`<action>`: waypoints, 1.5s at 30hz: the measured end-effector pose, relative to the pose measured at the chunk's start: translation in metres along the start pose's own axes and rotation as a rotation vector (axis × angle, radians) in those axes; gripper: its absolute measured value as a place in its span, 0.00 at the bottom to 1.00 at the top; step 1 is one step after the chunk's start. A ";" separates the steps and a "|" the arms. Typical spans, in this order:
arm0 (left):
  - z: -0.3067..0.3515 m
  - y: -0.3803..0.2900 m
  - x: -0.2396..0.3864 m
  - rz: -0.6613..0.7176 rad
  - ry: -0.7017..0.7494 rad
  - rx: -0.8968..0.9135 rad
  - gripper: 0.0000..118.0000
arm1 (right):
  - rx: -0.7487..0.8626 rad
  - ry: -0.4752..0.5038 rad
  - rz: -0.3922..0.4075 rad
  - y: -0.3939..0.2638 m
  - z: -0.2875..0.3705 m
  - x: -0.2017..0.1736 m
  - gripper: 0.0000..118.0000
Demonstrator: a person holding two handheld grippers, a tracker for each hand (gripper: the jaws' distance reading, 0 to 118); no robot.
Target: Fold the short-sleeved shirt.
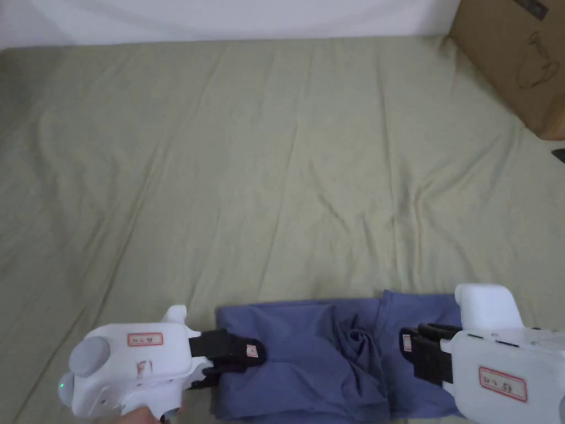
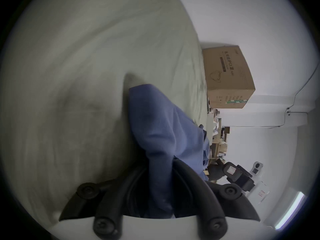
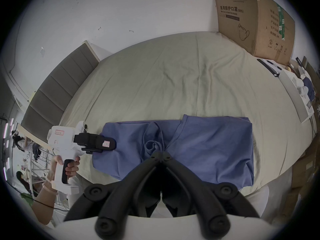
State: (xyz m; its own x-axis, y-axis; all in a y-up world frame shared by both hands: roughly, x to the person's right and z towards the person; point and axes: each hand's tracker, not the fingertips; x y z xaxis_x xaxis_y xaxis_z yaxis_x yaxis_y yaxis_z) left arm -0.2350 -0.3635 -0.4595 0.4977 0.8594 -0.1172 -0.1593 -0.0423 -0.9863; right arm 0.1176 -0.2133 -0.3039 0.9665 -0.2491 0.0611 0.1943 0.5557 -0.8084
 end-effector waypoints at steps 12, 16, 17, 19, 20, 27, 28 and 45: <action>0.123 0.011 -0.018 -0.043 0.173 0.154 0.08 | 0.043 0.017 -0.014 -0.002 0.005 -0.001 0.00; 0.176 0.013 -0.030 -0.010 0.261 0.219 0.08 | 0.076 0.028 0.019 -0.002 0.006 -0.008 0.00; 0.186 0.012 -0.027 -0.023 0.291 0.235 0.08 | 0.083 0.036 0.025 -0.002 0.005 -0.009 0.00; 0.195 0.005 -0.013 -0.020 0.320 0.254 0.08 | 0.092 0.059 0.022 -0.002 0.004 -0.011 0.00; 0.197 0.002 -0.005 -0.022 0.330 0.261 0.08 | 0.095 0.077 0.017 -0.002 0.003 -0.011 0.00; 0.163 -0.018 0.092 -0.121 0.524 0.278 0.08 | 0.104 0.120 0.017 -0.007 0.002 -0.006 0.00; 0.153 -0.021 0.109 -0.171 0.542 0.270 0.08 | 0.108 0.122 0.012 -0.008 0.004 -0.002 0.00; -0.091 -0.039 0.202 -0.393 0.494 -0.127 0.75 | 0.141 0.092 -0.138 -0.038 0.029 0.072 0.00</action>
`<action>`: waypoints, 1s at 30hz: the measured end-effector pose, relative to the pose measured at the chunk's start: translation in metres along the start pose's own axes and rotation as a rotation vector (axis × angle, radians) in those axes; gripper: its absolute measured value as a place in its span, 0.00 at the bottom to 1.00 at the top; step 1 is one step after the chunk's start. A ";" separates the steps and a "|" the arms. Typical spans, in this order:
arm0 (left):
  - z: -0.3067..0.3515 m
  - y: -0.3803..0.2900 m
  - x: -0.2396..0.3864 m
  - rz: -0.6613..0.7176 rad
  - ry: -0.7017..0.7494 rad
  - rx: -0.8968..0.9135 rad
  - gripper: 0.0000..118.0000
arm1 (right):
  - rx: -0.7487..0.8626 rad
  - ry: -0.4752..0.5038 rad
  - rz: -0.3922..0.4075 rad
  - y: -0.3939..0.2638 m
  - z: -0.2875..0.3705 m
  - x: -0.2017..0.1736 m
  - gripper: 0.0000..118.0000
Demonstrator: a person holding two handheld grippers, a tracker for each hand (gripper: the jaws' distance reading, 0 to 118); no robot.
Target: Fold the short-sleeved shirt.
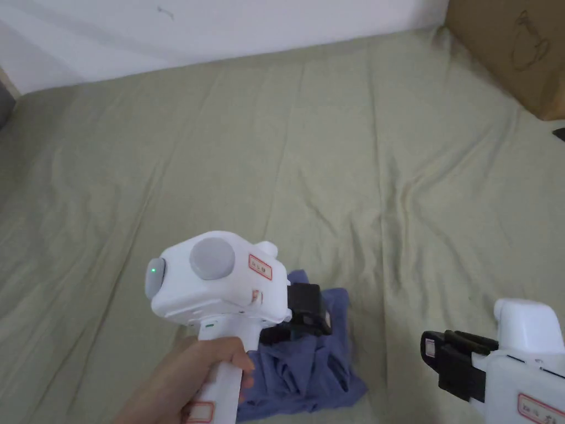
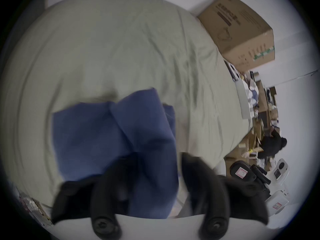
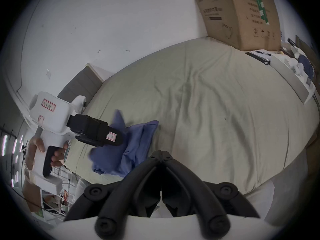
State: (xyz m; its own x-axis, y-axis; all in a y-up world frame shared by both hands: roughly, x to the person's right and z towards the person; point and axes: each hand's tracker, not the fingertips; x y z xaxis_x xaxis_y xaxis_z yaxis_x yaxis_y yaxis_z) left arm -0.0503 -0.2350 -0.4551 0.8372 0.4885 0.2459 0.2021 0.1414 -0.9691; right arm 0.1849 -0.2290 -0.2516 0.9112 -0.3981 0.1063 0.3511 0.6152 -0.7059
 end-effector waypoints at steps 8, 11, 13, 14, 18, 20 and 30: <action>0.044 -0.002 -0.025 0.049 0.016 0.129 0.82 | -0.020 -0.014 -0.012 0.000 -0.004 0.006 0.00; 0.059 -0.005 -0.049 0.097 0.062 0.208 0.80 | -0.022 -0.005 -0.002 0.002 -0.008 0.001 0.00; 0.059 -0.010 -0.064 0.126 0.033 0.211 0.54 | -0.031 -0.001 0.007 0.002 -0.012 -0.003 0.00; 0.053 -0.011 -0.068 0.135 0.025 0.206 0.35 | -0.036 -0.001 0.011 0.002 -0.014 -0.004 0.00; 0.019 -0.023 -0.063 0.098 -0.001 0.152 0.12 | -0.052 -0.008 0.013 0.002 -0.018 -0.007 0.00; 0.007 -0.027 -0.055 0.082 -0.127 0.143 0.12 | -0.053 -0.007 0.011 0.001 -0.017 -0.007 0.00; -0.058 -0.043 -0.003 -0.094 -0.082 0.027 0.12 | -0.065 -0.038 0.018 0.003 -0.014 -0.006 0.00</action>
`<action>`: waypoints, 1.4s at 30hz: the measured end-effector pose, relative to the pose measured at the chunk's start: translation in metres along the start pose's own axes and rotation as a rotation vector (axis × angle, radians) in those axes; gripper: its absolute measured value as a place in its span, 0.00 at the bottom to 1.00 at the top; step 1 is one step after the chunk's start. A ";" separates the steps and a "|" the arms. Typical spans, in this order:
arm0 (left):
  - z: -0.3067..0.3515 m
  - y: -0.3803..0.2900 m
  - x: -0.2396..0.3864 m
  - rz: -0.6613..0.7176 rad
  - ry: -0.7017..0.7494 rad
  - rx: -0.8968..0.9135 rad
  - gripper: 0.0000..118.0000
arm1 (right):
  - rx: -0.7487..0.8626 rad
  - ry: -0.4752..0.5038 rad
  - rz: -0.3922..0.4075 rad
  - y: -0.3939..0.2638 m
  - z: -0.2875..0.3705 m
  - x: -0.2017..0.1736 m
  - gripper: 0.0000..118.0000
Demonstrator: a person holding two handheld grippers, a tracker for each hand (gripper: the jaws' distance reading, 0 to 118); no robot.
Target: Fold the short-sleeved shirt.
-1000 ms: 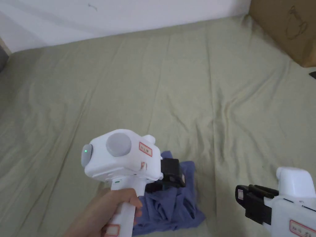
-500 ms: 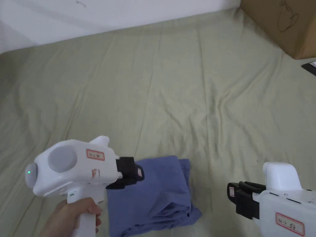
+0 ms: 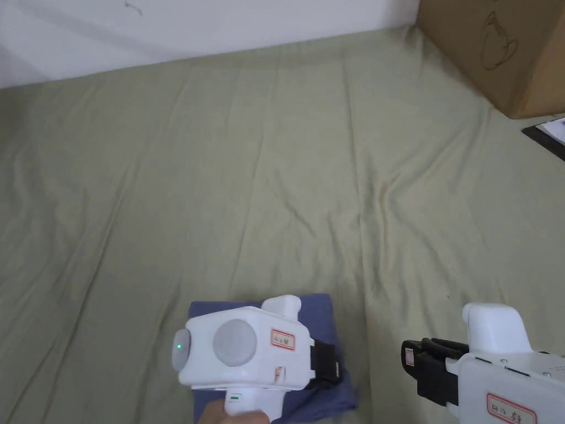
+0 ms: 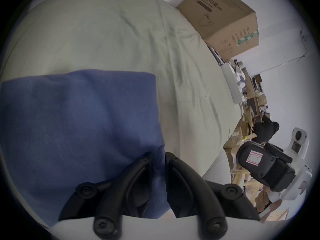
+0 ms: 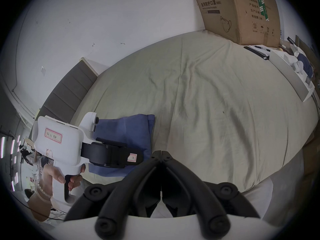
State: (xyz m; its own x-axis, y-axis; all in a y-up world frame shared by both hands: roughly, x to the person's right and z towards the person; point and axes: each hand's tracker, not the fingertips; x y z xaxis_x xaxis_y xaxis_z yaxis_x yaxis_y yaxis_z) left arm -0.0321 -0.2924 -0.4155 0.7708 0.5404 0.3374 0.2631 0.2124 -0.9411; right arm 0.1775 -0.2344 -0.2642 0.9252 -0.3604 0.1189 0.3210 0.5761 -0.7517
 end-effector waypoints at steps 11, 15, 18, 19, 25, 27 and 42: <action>0.117 -0.028 -0.057 0.122 -0.184 0.199 0.12 | -0.063 0.085 0.135 0.018 -0.032 -0.043 0.00; 0.160 -0.049 -0.117 0.227 -0.190 0.262 0.80 | -0.134 0.101 0.247 0.024 -0.076 -0.072 0.00; 0.172 -0.061 -0.155 0.339 -0.185 0.324 0.86 | -0.205 0.056 0.281 0.020 -0.112 -0.086 0.00; 0.170 -0.063 -0.169 0.375 -0.207 0.333 0.86 | -0.215 0.028 0.317 0.017 -0.123 -0.088 0.00; 0.120 -0.044 -0.207 0.500 -0.339 0.262 0.86 | -0.235 0.006 0.241 0.008 -0.141 -0.079 0.00; 0.099 -0.033 -0.205 0.452 -0.371 0.230 0.86 | -0.240 0.016 0.234 0.010 -0.138 -0.076 0.00; 0.057 -0.002 -0.201 0.383 -0.403 0.075 0.22 | 0.182 0.034 0.271 0.044 -0.043 -0.133 0.00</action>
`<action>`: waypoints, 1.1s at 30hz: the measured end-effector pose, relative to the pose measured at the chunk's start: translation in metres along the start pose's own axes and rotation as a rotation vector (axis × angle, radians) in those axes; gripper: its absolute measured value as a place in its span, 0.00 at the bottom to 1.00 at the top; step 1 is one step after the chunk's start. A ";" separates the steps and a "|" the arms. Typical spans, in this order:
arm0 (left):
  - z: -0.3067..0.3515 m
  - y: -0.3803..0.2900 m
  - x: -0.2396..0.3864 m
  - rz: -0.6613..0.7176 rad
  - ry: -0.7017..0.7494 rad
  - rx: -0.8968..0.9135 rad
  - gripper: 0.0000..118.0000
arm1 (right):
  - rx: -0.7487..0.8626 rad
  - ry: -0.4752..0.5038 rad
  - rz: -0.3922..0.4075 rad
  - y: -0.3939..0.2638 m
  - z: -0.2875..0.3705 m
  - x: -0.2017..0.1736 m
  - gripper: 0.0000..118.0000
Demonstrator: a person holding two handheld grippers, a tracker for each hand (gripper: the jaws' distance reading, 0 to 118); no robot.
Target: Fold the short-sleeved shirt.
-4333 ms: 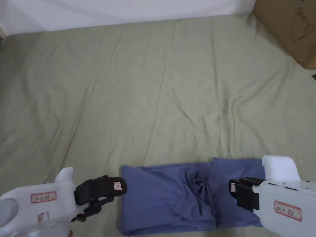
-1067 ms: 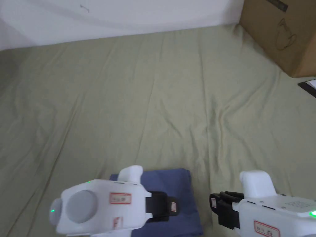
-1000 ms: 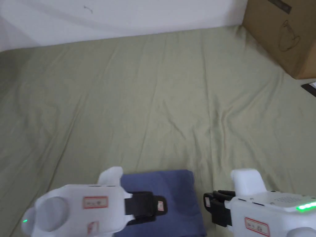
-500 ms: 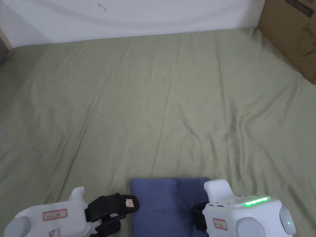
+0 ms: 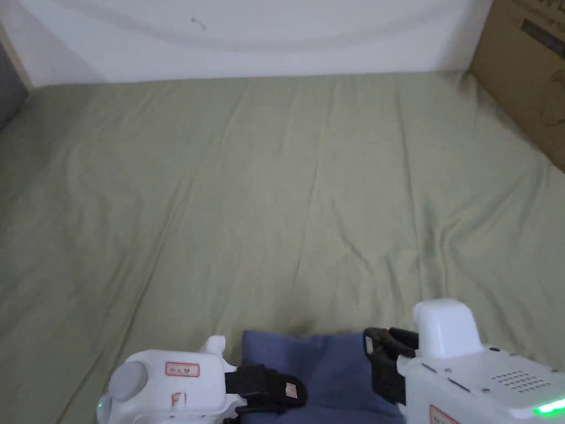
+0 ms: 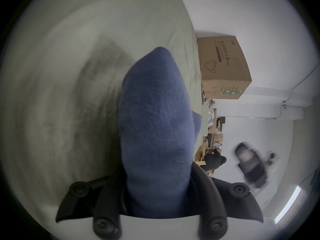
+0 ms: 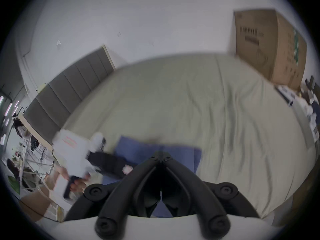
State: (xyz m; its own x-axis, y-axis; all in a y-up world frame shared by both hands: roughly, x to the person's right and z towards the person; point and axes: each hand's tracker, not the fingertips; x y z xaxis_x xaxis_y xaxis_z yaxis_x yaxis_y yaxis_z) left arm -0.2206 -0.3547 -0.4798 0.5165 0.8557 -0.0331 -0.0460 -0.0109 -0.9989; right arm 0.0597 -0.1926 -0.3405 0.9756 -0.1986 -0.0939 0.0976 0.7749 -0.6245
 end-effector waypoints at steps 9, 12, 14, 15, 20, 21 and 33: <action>0.139 0.023 -0.004 -0.180 0.316 0.117 0.22 | 0.049 0.039 0.110 0.037 0.023 -0.051 0.00; 0.202 0.042 -0.019 -0.191 0.496 0.150 0.22 | 0.052 0.069 0.092 0.038 0.024 -0.059 0.00; 0.239 0.056 -0.029 -0.195 0.623 0.173 0.22 | 0.044 0.076 0.073 0.038 0.019 -0.061 0.00; 0.259 0.063 -0.037 -0.183 0.691 0.200 0.22 | 0.032 0.083 0.061 0.037 0.016 -0.062 0.00; 0.313 0.097 -0.071 -0.174 0.862 0.213 0.22 | -0.022 0.063 0.065 0.035 -0.001 -0.071 0.00; 0.319 0.102 -0.077 -0.179 0.881 0.208 0.22 | -0.027 0.063 0.073 0.034 -0.004 -0.072 0.00; 0.335 0.114 -0.086 -0.266 1.185 0.222 0.86 | -0.079 0.067 0.119 0.039 -0.028 -0.084 0.00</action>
State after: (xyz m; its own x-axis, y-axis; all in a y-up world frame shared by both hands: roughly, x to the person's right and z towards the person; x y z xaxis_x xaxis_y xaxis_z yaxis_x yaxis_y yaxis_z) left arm -0.5565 -0.2564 -0.5798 0.9826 -0.1806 0.0444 0.0944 0.2788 -0.9557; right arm -0.0236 -0.1626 -0.3787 0.9637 -0.1503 -0.2208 -0.0360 0.7462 -0.6648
